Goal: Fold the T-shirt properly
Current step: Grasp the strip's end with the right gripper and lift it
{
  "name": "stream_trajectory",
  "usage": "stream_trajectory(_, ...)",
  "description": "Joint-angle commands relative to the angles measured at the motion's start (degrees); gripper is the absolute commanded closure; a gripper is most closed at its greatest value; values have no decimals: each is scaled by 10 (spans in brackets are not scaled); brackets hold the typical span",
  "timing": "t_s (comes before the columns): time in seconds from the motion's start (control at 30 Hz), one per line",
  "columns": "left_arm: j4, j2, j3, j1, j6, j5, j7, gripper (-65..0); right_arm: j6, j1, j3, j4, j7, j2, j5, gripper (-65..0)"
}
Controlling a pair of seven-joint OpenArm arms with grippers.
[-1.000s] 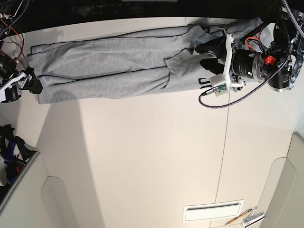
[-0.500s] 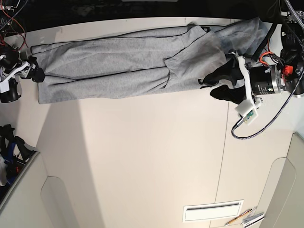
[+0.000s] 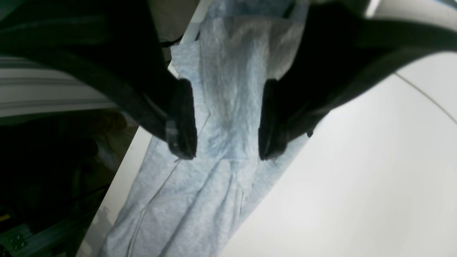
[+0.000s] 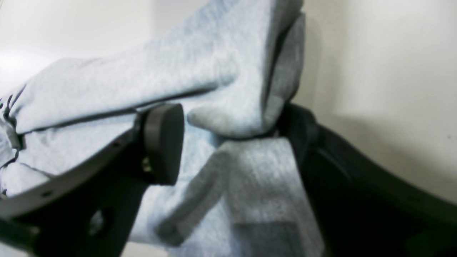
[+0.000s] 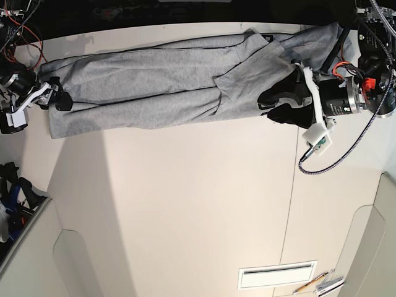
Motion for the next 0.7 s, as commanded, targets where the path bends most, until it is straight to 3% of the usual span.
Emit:
stream_trajectory(0.0, 7, -7, -14, -3, -3, -15, -11, -319, 0, 0, -1, 4, -14, 7, -9, -402)
stream_trajectory(0.07, 7, -7, -33, -2, -3, -16, -11, -319, -1, 0, -1, 4, -14, 6, -9, -334)
stream_trajectory(0.17, 7, -6, -60, -2, -3, -31, -10, -319, -3, 0, -1, 4, -13, 0, -18, -170)
stream_trajectory(0.33, 7, 6, -83, -2, -3, -32, -11, -319, -3, 0, -1, 4, 11, -12, -51, 0)
stream_trajectory(0.5, 7, 8, -91, -2, -3, -31, -11, -319, -3, 0, -1, 4, 24, -17, -60, 0)
stream_trajectory(0.67, 7, 7, -153, -1, -3, -31, -11, -318, -3, 3, 1, 4, 39, -10, -57, 0)
